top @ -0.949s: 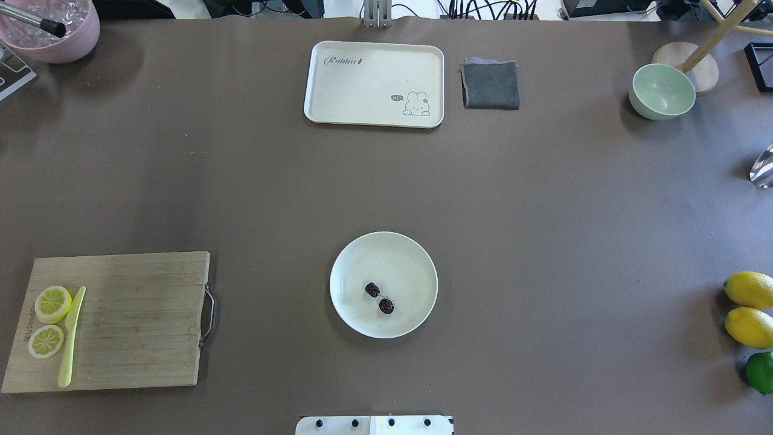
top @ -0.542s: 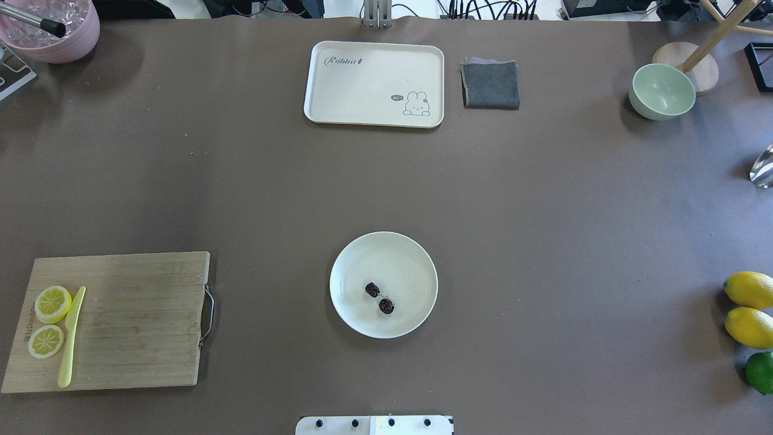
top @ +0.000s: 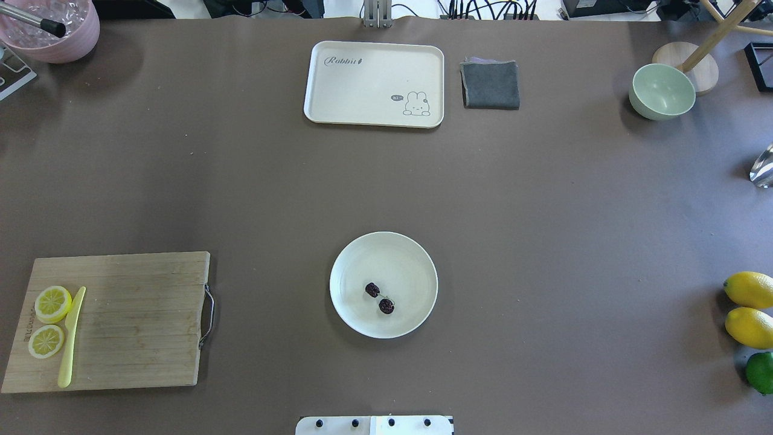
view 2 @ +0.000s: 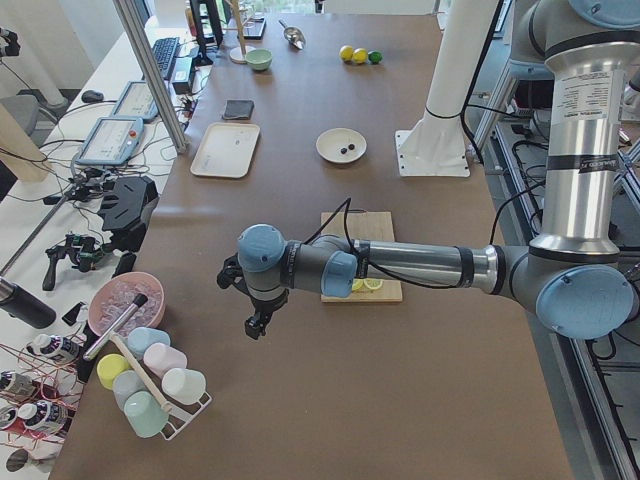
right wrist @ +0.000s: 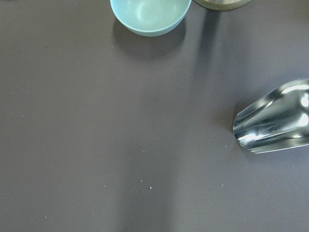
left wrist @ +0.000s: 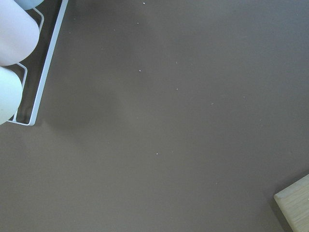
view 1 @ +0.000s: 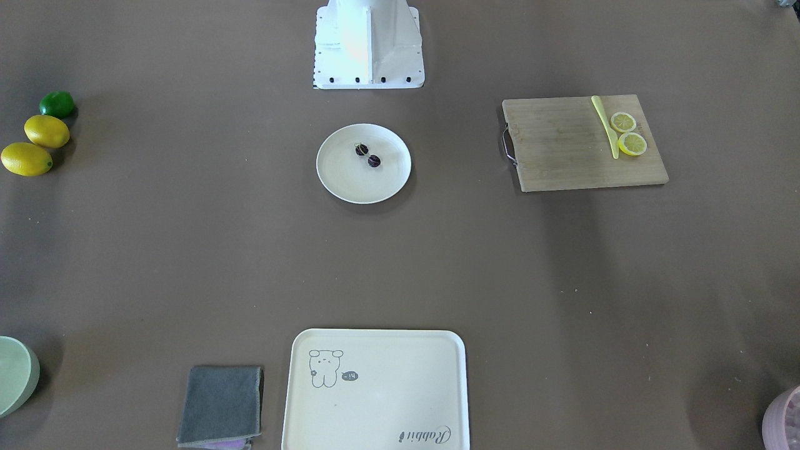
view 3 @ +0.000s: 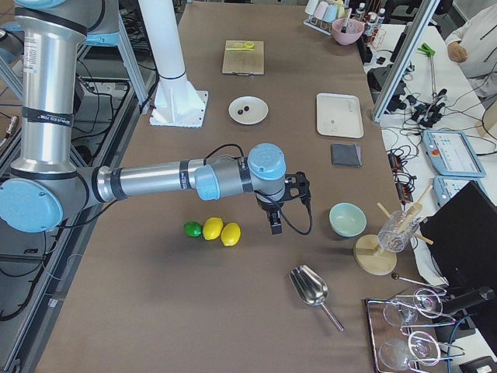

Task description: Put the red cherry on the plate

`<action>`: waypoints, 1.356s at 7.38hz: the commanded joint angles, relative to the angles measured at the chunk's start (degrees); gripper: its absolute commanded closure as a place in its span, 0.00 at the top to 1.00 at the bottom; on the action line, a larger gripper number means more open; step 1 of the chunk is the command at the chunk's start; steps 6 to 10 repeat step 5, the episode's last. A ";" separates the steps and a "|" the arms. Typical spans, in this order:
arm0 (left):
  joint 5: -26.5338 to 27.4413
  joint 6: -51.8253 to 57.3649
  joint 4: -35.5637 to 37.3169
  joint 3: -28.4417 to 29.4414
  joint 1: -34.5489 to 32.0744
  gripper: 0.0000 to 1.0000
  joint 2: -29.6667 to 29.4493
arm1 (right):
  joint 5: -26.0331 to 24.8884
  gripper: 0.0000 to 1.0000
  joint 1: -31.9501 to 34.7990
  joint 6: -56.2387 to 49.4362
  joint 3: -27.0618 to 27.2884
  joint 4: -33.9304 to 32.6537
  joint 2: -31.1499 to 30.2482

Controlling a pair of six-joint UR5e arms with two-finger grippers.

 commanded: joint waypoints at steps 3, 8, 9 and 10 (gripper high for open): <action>-0.10 0.15 0.35 -1.08 -0.58 0.98 0.31 | -1.39 1.00 1.01 -0.15 -1.63 -0.01 -0.07; 0.34 0.50 0.27 -4.14 -2.33 0.98 4.51 | -1.13 1.00 2.33 -0.59 -1.45 0.43 -2.00; 0.34 0.50 0.27 -4.14 -2.33 0.98 4.51 | -1.13 1.00 2.33 -0.59 -1.45 0.43 -2.00; 0.34 0.50 0.27 -4.14 -2.33 0.98 4.51 | -1.13 1.00 2.33 -0.59 -1.45 0.43 -2.00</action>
